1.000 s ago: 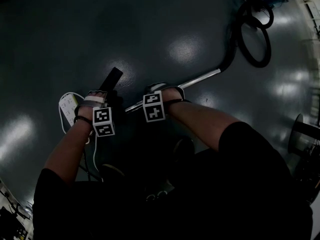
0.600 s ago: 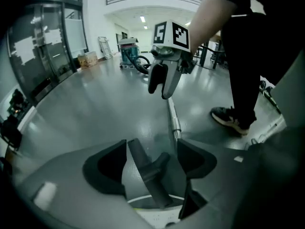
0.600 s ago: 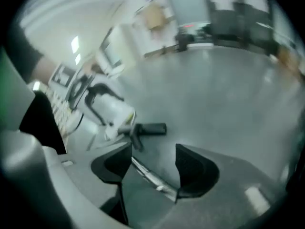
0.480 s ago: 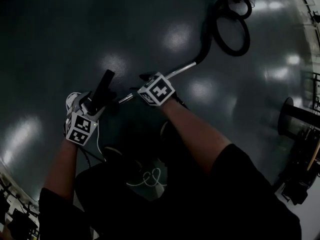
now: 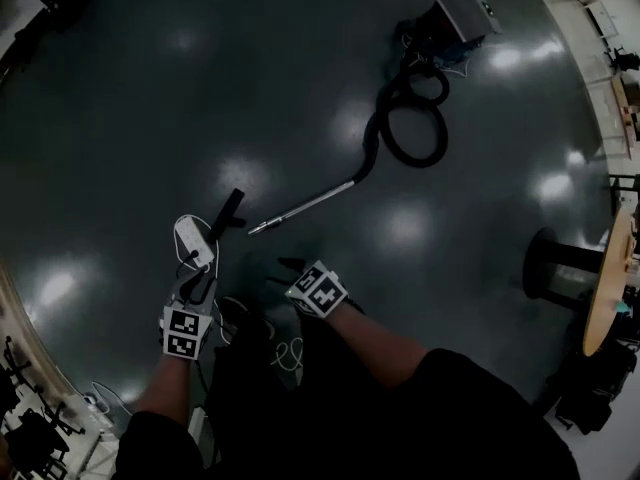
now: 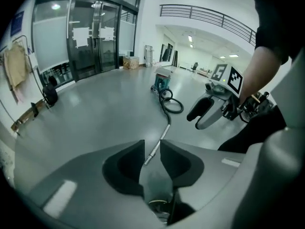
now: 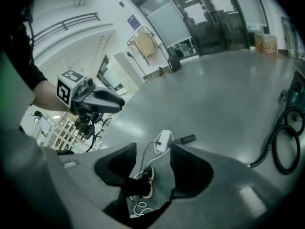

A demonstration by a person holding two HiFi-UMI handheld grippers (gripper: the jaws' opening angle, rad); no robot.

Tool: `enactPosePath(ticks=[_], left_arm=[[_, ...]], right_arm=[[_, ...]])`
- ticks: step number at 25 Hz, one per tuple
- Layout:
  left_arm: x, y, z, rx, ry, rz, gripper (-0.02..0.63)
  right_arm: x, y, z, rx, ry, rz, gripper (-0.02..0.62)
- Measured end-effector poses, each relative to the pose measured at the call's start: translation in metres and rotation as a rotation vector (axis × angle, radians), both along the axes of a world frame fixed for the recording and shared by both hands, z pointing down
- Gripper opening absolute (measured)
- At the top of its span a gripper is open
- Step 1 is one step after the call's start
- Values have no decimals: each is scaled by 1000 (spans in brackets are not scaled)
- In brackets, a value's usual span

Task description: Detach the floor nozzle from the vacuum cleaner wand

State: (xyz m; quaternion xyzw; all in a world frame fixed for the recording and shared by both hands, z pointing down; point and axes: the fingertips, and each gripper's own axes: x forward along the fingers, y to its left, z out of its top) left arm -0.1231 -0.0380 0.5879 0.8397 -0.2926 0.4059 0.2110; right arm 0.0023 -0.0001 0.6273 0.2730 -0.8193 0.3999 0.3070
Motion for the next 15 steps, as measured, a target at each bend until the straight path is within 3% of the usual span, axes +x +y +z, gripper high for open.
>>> enactPosePath(ticks=[6,10,12,15], left_arm=[[-3,45,-152,59,75,-166,104],[3,67,-215,106,224,-278,104],[9,76,-242,117,312,-265,103],[4,86,-283,170,386,-194,95]], right_arm=[[11,42,-125,22,-36,-72,219],[2,40,-196,90,-72,-33,219],[-12,36,-235,136,-120,25,218],[-42,35,-291,221,-180,72,219]])
